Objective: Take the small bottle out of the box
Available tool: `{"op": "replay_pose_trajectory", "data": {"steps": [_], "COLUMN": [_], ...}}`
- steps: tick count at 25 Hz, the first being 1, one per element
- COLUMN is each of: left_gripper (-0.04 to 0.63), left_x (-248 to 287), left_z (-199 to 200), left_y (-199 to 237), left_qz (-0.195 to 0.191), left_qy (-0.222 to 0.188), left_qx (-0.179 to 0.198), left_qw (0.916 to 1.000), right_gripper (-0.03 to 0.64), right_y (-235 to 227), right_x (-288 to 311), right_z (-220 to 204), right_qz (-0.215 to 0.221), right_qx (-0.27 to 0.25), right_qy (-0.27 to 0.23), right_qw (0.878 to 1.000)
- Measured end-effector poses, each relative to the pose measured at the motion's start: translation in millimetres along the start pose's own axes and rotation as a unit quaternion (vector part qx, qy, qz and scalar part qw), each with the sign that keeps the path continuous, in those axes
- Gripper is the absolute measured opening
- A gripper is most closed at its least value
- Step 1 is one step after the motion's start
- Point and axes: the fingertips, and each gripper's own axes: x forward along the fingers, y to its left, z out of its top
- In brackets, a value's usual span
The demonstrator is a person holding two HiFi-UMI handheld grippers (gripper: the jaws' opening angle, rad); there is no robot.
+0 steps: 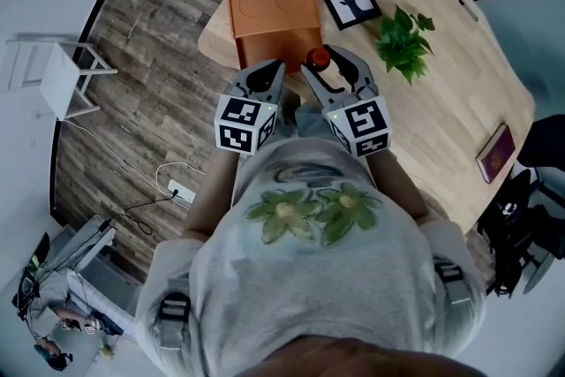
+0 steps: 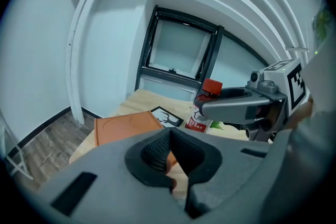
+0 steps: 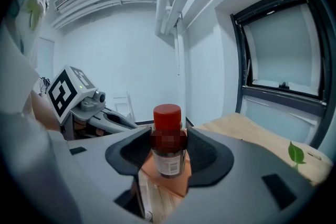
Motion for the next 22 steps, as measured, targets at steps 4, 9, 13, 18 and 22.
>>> {"op": "replay_pose_trajectory", "data": {"steps": [4, 9, 13, 18, 22], "left_gripper": [0.008, 0.008, 0.008, 0.008, 0.008], "left_x": [-1.7, -2.0, -3.1, -3.9, -5.3], "left_z": [4.7, 6.8, 6.9, 6.8, 7.1], "left_y": [0.0, -0.6, -0.8, -1.5, -3.3], "left_qz": [0.001, -0.002, -0.001, -0.001, -0.004], "left_qy": [-0.005, -0.008, -0.008, -0.008, -0.009], "left_qx": [0.001, -0.004, -0.002, -0.001, -0.001], "left_qw": [1.0000, 1.0000, 1.0000, 1.0000, 0.9999], "right_gripper": [0.210, 0.210, 0.210, 0.209, 0.210], "right_y": [1.5, 0.8, -1.9, -2.6, -1.6], "right_x": [-3.0, -7.8, -11.2, -13.8, -14.0], "right_z": [5.6, 7.7, 7.5, 5.9, 5.6], "right_qz": [0.005, 0.005, 0.001, -0.002, -0.003], "right_qx": [-0.004, -0.005, -0.006, -0.004, -0.004], "right_qy": [-0.006, -0.009, -0.009, -0.009, -0.010], "right_qw": [1.000, 1.000, 1.000, 1.000, 1.000]}}
